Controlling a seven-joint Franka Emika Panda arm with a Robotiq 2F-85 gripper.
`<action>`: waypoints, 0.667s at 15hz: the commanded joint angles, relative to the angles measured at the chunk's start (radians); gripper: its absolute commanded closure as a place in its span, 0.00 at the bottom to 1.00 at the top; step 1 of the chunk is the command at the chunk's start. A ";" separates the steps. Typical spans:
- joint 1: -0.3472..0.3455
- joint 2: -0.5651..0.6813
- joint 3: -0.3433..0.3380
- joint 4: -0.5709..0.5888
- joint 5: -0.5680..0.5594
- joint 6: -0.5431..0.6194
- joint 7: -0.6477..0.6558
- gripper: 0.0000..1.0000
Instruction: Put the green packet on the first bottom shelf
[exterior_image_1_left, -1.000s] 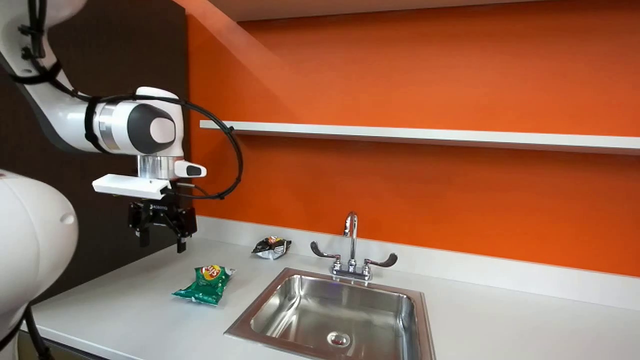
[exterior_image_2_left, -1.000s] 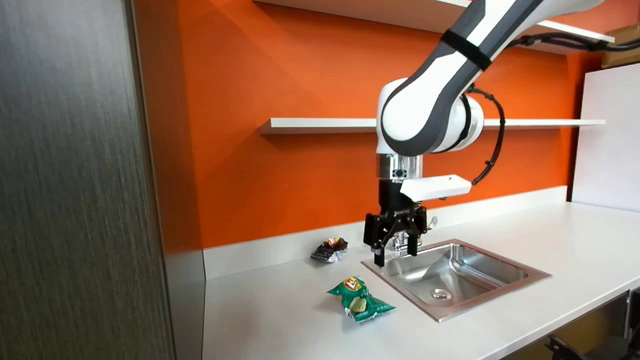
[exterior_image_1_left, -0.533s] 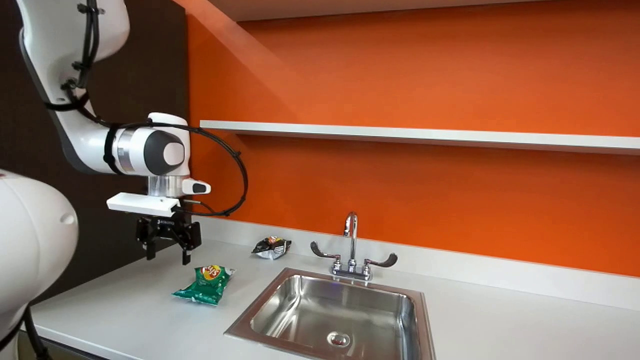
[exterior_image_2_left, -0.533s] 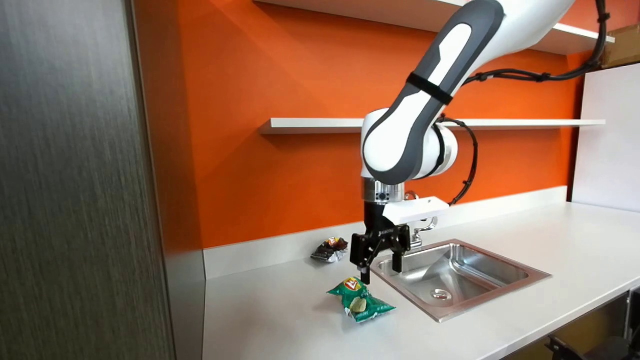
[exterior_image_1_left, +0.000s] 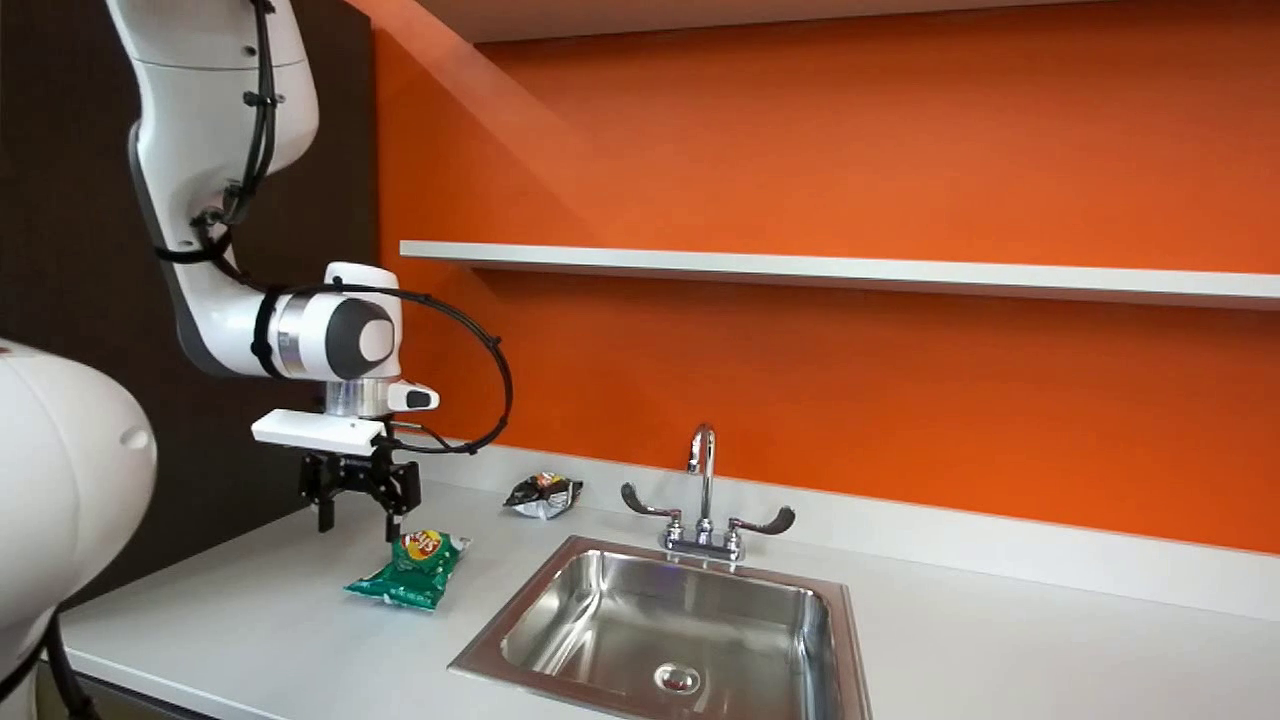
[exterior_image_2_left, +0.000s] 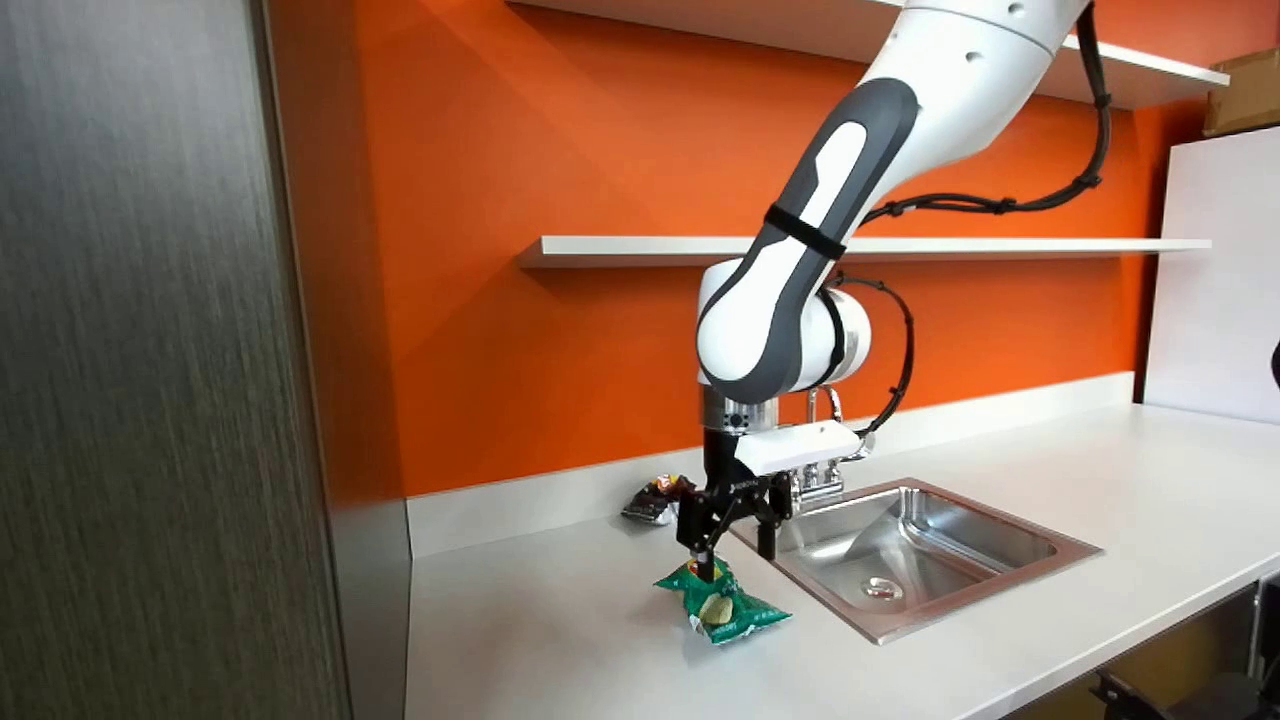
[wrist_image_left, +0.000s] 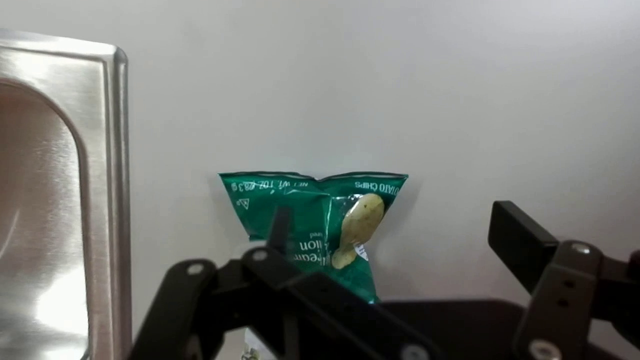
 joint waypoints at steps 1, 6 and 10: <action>-0.008 0.085 -0.023 0.073 -0.043 0.017 0.020 0.00; -0.007 0.162 -0.054 0.134 -0.053 0.026 0.018 0.00; -0.003 0.210 -0.064 0.171 -0.048 0.027 0.017 0.00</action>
